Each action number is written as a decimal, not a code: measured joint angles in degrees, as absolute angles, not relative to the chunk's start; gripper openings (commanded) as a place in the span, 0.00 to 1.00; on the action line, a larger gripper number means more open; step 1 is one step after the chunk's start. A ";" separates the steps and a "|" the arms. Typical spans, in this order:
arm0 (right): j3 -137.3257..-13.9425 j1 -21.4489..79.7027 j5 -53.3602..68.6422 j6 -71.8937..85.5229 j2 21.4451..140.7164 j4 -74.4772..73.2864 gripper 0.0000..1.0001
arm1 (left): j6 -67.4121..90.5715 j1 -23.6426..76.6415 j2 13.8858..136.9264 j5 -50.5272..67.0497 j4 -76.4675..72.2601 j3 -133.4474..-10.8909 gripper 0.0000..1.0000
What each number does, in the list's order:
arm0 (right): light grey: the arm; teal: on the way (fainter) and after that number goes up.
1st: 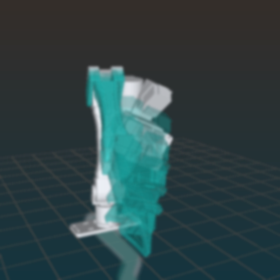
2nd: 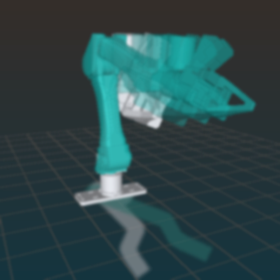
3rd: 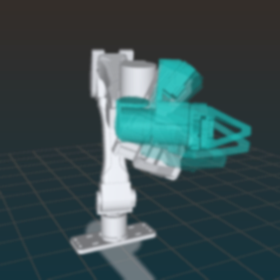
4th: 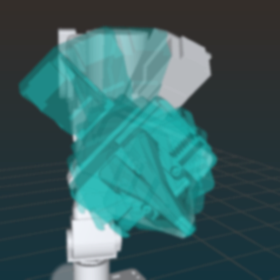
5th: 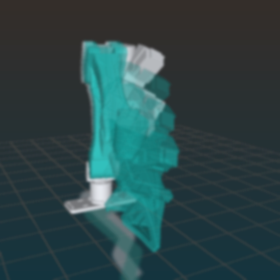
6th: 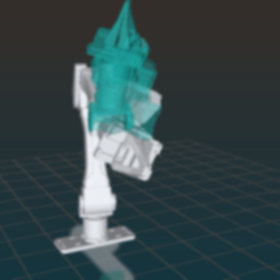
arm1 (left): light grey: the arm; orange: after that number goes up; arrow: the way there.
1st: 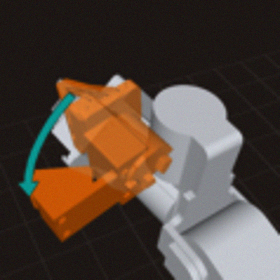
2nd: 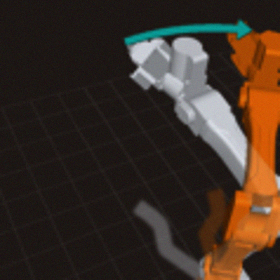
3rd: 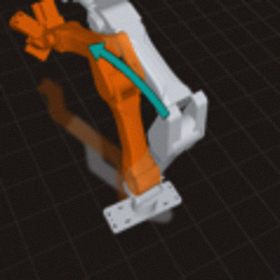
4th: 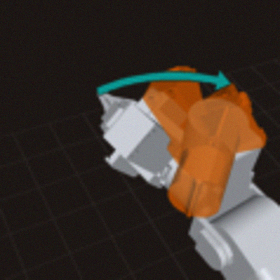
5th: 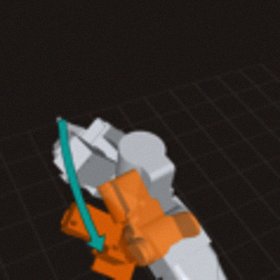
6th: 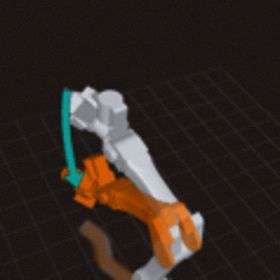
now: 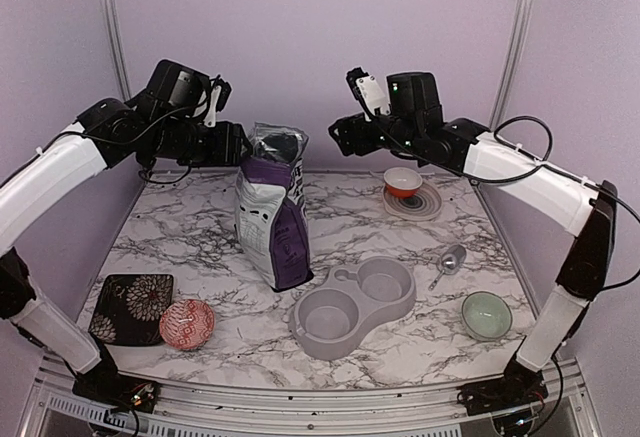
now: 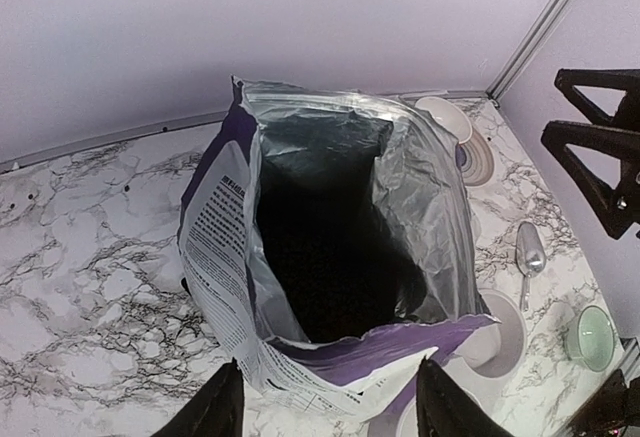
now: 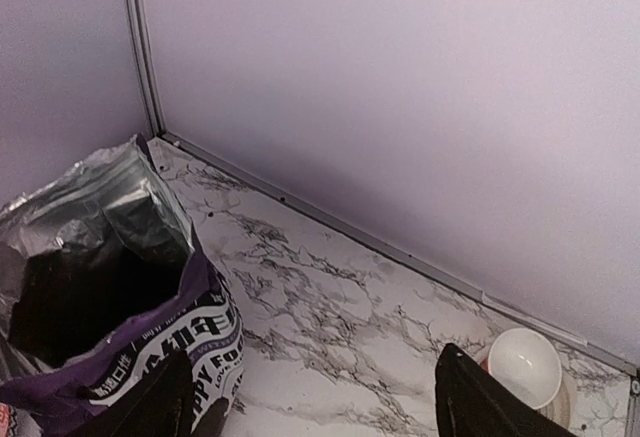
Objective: Serve the pet food
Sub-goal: Adjust the pet food bag at the center of the board.
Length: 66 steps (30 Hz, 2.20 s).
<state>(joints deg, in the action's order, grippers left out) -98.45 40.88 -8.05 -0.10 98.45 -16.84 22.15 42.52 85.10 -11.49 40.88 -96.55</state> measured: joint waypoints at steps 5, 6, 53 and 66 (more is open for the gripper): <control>-89.62 40.07 -8.75 0.67 95.48 -15.18 0.80 | 24.27 42.65 86.19 -12.45 41.30 -96.55 0.56; -88.18 39.99 -8.82 0.86 95.00 -14.94 0.80 | 24.71 42.65 86.63 -12.93 41.36 -96.57 0.55; -71.42 38.09 -6.44 3.90 90.02 -8.64 0.79 | -5.54 25.41 103.44 -2.07 40.77 -112.77 0.36; -74.98 38.06 -5.34 4.82 92.05 -8.58 0.79 | -4.93 25.21 91.55 -8.01 34.92 -100.75 0.99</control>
<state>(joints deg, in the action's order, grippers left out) -74.98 38.06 -5.34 4.82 92.05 -8.58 -4.93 25.21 91.55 -8.01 34.92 -100.75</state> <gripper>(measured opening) 0.793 0.960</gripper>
